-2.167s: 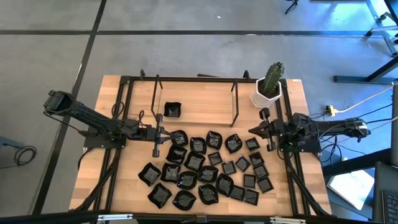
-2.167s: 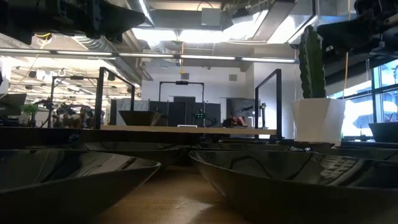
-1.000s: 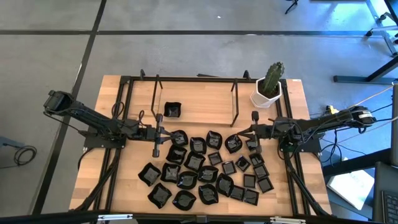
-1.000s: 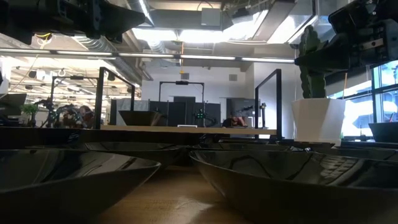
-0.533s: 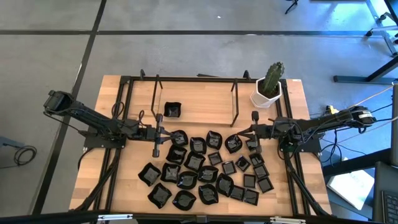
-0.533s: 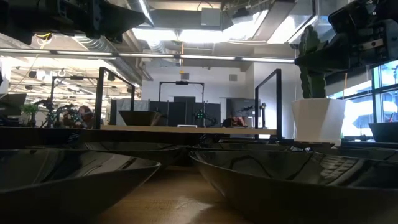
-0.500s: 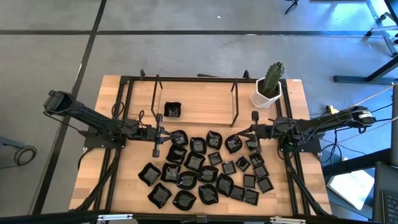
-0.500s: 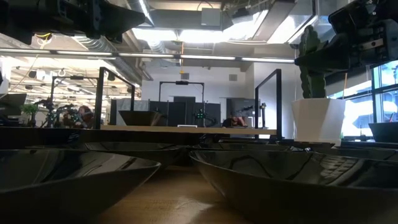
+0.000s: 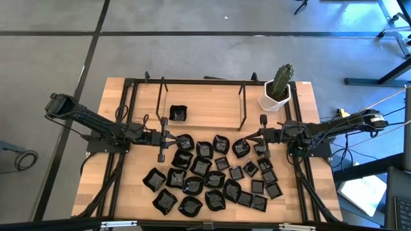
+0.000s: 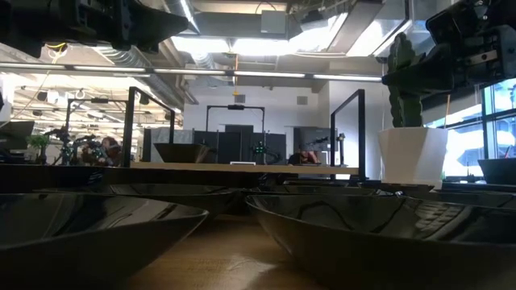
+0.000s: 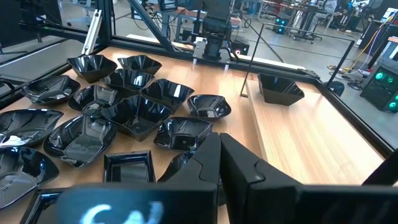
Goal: Pick & Place Mini shaped plates
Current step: Put the leaf-shaped plate on the shelf
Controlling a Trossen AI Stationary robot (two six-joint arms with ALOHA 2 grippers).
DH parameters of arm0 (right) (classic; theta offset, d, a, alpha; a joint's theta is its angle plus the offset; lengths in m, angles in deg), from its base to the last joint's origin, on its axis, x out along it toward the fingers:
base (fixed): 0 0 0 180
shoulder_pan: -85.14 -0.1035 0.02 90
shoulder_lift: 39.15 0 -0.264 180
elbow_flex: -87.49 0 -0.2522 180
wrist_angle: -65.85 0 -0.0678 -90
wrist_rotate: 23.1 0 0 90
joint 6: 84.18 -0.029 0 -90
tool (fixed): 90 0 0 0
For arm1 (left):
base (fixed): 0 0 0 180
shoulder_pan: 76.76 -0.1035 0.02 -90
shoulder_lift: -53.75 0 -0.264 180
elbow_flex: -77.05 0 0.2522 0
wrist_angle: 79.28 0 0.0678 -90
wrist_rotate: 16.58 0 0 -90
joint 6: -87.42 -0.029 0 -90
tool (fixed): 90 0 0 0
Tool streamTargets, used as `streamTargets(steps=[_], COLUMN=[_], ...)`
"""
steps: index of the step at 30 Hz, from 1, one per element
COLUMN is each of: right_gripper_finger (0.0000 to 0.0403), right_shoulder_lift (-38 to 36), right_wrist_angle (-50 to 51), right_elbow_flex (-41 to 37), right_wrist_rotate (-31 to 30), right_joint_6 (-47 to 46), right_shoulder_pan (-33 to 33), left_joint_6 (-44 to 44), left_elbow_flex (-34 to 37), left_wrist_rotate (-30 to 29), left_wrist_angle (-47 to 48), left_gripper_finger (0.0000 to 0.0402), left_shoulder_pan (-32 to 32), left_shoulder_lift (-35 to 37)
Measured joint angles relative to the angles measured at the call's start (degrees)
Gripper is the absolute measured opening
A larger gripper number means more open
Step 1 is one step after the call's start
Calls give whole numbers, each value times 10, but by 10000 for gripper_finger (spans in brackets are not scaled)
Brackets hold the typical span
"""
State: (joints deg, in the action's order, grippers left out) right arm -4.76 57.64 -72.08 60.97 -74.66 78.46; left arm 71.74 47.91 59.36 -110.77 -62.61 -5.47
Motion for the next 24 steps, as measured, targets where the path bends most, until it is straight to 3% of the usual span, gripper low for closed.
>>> streamTargets(steps=[9, 16, 19, 24], right_gripper_finger=[32, 77, 82, 83], right_shoulder_lift=[32, 128, 180, 275], right_wrist_angle=[-2, 49, 117, 371], right_elbow_flex=[8, 104, 185, 331], right_wrist_rotate=[59, 53, 14, -68], right_joint_6=[-22, 16, 17, -10], right_shoulder_pan=[-2, -63, -104, -150], left_joint_6=[-1, -1, 0, 0], left_elbow_flex=[0, 0, 0, 0], left_wrist_rotate=[0, 0, 0, 0], left_wrist_angle=[-13, -13, -13, -12], left_gripper_finger=[6, 8, 6, 5], left_shoulder_pan=[0, 0, 0, 0], left_shoulder_lift=[0, 0, 0, 0])
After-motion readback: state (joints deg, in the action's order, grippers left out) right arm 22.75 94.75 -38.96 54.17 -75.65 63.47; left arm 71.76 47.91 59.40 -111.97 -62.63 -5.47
